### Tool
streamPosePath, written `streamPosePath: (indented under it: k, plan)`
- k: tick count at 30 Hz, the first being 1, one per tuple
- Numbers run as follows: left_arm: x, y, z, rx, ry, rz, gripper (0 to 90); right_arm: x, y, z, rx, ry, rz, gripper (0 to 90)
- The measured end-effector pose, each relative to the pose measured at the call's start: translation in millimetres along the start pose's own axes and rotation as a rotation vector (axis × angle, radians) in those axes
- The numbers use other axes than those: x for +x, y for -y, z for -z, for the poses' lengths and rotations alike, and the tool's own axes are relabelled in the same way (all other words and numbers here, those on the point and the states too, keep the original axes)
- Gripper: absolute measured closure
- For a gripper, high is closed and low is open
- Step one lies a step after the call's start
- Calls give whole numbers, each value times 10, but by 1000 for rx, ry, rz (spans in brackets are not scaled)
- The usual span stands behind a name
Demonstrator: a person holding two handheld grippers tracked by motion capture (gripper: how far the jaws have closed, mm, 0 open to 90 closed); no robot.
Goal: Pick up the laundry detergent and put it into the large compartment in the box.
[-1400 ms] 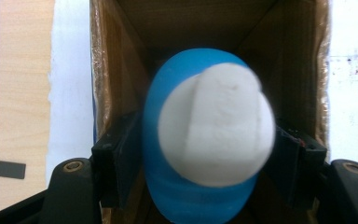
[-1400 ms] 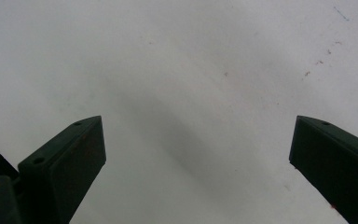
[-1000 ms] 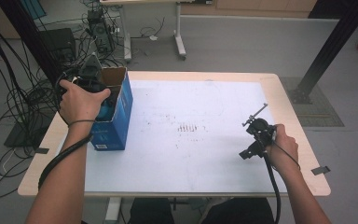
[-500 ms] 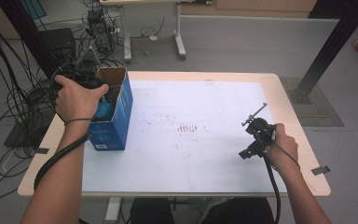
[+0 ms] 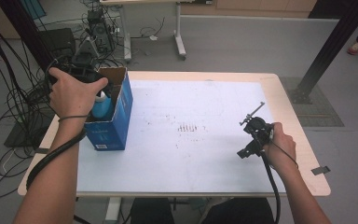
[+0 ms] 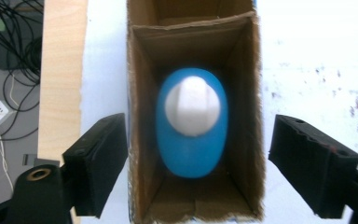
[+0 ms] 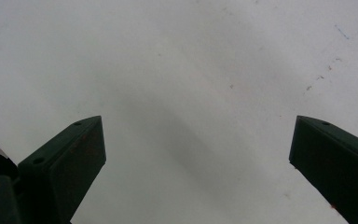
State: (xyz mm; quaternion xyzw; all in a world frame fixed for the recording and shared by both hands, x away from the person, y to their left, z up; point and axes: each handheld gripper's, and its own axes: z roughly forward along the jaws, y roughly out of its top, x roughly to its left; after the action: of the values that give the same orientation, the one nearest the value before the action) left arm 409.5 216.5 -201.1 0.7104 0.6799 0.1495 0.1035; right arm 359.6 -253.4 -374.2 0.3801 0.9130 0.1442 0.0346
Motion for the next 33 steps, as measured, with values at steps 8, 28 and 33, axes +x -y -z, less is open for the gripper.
streamPosePath:
  k: [8, 28, 33]
  plan:
    - [-86, -31, 98, 27, 25, -30, 145, 3, -10, -6, -2, 1, 5, 33]
    - [-596, -54, 297, 59, 116, -171, 92, -14, -17, -18, -3, -6, -1, 33]
    - [-764, -52, 324, 72, 150, -223, 83, -24, -9, -15, -3, -3, -3, 32]
